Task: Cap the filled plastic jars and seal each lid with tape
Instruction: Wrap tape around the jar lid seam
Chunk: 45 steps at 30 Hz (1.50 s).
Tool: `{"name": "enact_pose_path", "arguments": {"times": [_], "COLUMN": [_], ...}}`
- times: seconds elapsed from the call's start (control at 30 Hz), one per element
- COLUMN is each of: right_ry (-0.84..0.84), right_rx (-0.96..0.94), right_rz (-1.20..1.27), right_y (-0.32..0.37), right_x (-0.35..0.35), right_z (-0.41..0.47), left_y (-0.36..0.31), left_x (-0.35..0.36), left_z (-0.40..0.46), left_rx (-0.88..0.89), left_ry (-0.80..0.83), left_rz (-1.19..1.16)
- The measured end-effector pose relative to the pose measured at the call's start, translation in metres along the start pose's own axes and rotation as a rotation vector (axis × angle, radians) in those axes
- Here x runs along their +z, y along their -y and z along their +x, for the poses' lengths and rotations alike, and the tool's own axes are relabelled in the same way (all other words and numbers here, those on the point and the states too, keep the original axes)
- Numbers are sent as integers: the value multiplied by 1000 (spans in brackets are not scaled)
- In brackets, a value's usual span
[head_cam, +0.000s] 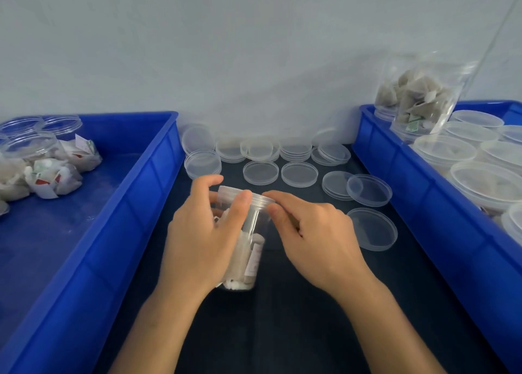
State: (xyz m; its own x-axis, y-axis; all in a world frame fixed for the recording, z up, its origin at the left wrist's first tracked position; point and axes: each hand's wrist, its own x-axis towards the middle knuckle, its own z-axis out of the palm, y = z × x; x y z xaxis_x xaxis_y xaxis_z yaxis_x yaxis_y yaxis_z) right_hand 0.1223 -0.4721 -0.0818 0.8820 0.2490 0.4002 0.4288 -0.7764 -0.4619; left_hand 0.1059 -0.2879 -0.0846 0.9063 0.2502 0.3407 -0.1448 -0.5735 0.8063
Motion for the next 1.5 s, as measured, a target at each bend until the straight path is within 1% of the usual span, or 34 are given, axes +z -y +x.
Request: {"name": "enact_pose_path", "arguments": {"times": [0.1, 0.17, 0.27, 0.33, 0.43, 0.5, 0.7, 0.87, 1.17, 1.23, 1.27, 1.33, 1.37, 1.4, 1.43, 1.5], "right_ry": [-86, -103, -35, 22, 55, 65, 66, 95, 126, 108, 97, 70, 57, 45, 30, -1], "right_rx": [-50, -63, -67, -47, -44, -29, 13, 9, 33, 37, 40, 45, 43, 39, 33, 19], "right_rz": [-53, -57, 15, 61, 32, 13, 118, 107, 153, 156, 153, 133, 113, 91, 68, 34], "right_y": [7, 8, 6, 5, 6, 5, -3, -6, -3, -1, -1, 0, 1, 2, 5, 9], "right_x": [0, -2, -3, -4, -5, -5, -6, -4, 0, -1, -1, -2, -3, -4, -4, -4], "right_z": [-3, -5, -7, -5, -4, -2, 0, 1, 1, 0, -1, -1, -2, -2, -3, -5], "left_y": [-4, -2, 4, 9, 13, 14, 17, 20, 21, 19, 18, 14, 13, 11, 10, 6], "left_x": [7, 9, 4, 1, -2, -2, -1, -2, -7, -5, -4, -3, -2, -2, -1, 2], "left_z": [-7, -7, -1, 3, 5, 6, 7, 8, 6, 5, 4, 3, 3, 1, 0, -3], "left_rx": [-6, -7, -46, -97, -132, -143, -184, -184, -170, -143, -104, -27, -3, 15, 28, 33], "left_ry": [38, 66, 86, 73, 82, 107, 183, 213, 280, 277, 252, 116, 42, 1, -2, 47], "left_rz": [110, 110, -13, -152, -352, -437, -570, -607, -543, -462, -387, -231, -180, -153, -139, -99]}}
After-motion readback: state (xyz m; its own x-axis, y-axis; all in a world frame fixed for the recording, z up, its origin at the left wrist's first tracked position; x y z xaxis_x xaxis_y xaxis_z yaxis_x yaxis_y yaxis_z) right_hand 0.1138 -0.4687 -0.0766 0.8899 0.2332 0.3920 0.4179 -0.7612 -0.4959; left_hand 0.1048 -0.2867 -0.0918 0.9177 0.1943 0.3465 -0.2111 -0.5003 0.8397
